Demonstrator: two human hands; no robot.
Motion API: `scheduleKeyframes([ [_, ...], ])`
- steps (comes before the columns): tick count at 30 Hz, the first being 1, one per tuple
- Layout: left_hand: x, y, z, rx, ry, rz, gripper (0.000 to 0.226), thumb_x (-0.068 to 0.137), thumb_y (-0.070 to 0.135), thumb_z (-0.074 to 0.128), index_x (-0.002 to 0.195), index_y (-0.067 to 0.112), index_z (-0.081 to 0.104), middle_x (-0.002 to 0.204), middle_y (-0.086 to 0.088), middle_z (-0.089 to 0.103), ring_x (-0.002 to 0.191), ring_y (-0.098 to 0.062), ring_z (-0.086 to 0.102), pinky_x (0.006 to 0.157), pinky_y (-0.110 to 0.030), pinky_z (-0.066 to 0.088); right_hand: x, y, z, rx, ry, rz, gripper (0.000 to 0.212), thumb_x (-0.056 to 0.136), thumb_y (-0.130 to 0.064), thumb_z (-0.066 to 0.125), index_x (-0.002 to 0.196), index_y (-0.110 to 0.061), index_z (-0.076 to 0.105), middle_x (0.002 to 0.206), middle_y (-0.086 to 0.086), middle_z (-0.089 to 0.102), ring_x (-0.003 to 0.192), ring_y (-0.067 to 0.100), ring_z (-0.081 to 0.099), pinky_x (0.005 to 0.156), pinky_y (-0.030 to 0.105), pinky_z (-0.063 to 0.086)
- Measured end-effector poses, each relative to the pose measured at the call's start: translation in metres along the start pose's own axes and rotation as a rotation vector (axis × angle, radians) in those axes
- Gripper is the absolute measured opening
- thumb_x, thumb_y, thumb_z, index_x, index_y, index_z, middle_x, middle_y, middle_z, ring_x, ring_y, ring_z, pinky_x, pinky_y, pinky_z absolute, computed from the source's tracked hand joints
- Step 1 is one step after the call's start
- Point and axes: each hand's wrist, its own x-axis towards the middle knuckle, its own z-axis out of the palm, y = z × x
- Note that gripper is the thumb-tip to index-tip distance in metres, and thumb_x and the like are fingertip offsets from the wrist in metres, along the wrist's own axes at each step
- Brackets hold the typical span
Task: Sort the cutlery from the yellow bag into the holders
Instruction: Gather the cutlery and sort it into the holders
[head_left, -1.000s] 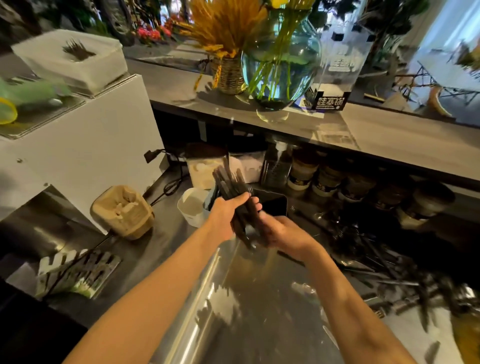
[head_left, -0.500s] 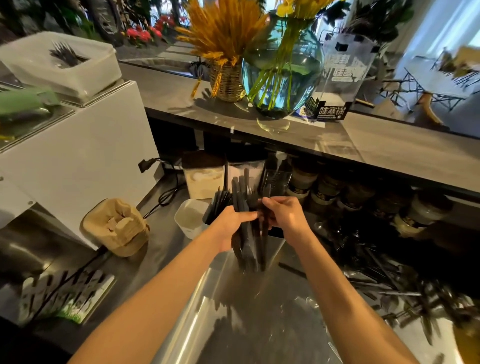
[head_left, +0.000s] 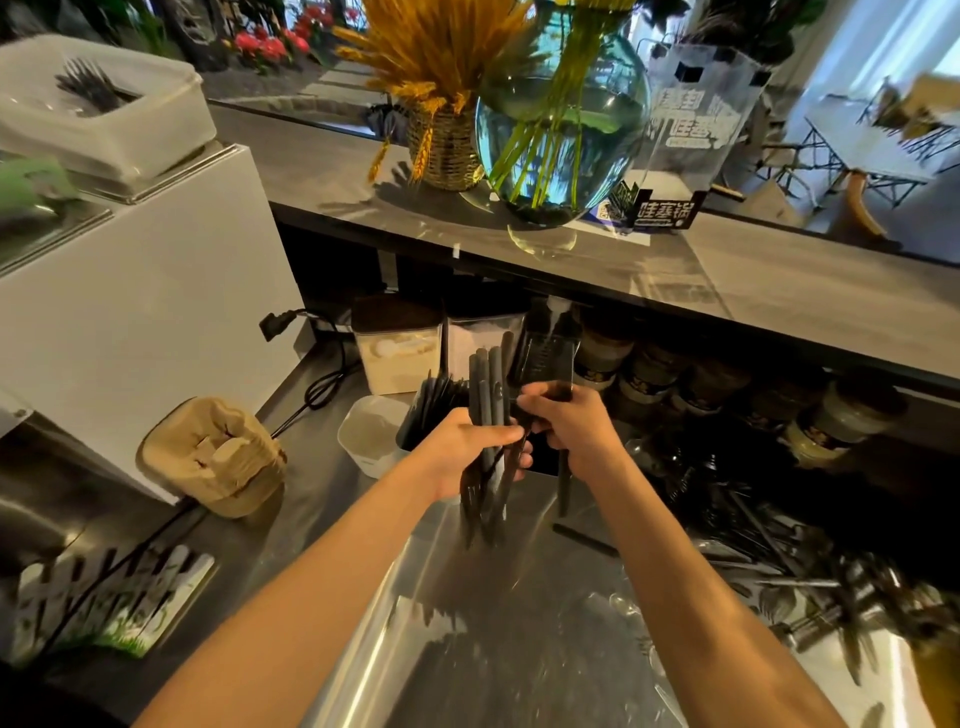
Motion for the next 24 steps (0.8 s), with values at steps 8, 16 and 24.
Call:
scheduleKeyframes([
  [8,0.013,0.004,-0.006,0.174,0.008,0.060,0.007,0.095,0.003,0.062,0.102,0.003,0.062,0.085,-0.016,0.071,0.084,-0.031,0.068,0.087,-0.052,0.054,0.017,0.001,-0.013,0.159,0.010,0.138,0.010,0.091,-0.003,0.069,0.099,-0.007,0.064,0.079,0.008,0.071,0.074,0.021,0.055,0.039,0.017,0.031],
  [16,0.026,0.011,-0.010,0.038,0.212,-0.020,0.016,0.099,0.021,0.060,0.096,0.006,0.065,0.059,0.000,0.049,0.048,-0.012,0.046,0.045,-0.024,0.040,0.021,-0.013,-0.037,0.376,0.362,-0.111,0.014,0.091,-0.003,0.067,0.103,-0.010,0.071,0.080,0.004,0.066,0.060,0.007,0.058,0.045,0.013,0.039],
  [24,0.025,0.016,-0.002,-0.065,0.126,-0.135,0.035,0.103,0.048,0.044,0.101,0.014,0.052,0.059,0.002,0.037,0.044,-0.010,0.032,0.039,-0.020,0.028,0.018,0.001,-0.027,-0.019,0.316,-0.195,0.015,0.088,-0.010,0.073,0.096,-0.023,0.070,0.094,0.000,0.073,0.092,0.010,0.070,0.088,0.029,0.057],
])
